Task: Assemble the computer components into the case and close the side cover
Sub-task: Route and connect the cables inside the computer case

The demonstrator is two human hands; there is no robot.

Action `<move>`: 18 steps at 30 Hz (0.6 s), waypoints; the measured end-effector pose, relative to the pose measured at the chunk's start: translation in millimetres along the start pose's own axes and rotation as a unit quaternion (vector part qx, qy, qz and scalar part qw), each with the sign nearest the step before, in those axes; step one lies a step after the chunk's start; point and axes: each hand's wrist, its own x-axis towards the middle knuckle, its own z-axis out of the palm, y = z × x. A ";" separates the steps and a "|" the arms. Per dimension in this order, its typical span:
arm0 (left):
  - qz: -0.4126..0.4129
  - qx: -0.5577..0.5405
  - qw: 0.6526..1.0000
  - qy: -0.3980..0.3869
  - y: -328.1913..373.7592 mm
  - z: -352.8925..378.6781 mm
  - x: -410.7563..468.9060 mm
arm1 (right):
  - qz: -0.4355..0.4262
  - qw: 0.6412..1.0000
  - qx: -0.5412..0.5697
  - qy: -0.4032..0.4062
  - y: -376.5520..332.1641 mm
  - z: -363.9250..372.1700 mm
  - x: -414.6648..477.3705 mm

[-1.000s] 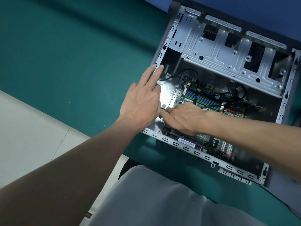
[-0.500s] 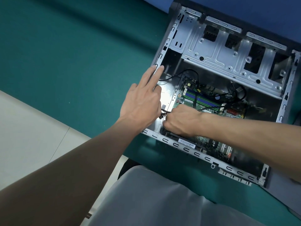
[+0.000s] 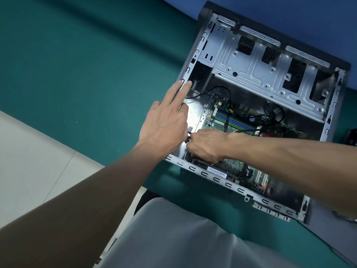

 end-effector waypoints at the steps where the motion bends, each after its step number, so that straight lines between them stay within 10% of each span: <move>1: 0.000 0.000 1.000 0.001 0.1 0.1 0.0 | 0.006 1.000 0.010 0.002 -0.1 0.9 -0.8; 13: -0.010 0.003 1.000 -0.009 0.0 -1.4 -1.0 | 0.104 0.988 0.017 0.110 -8.9 7.5 -19.1; 18: 0.001 0.046 0.999 -0.021 5.0 -9.4 -3.5 | 0.250 0.892 0.309 0.214 8.3 17.4 -71.5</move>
